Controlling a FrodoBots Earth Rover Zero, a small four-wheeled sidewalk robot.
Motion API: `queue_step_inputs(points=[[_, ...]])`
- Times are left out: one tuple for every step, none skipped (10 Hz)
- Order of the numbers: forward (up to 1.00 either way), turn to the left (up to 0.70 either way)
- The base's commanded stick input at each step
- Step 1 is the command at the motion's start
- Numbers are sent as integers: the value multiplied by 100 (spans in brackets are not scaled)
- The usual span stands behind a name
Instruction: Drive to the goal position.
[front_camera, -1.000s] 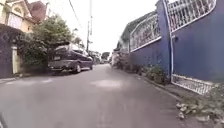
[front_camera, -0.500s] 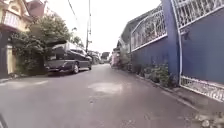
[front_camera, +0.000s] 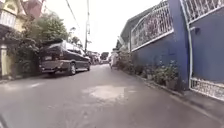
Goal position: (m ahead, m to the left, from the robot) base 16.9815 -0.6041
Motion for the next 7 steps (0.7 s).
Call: queue_step_inputs(points=[[70,0],[70,0],[70,0],[70,0],[70,0],[70,0],[70,0]])
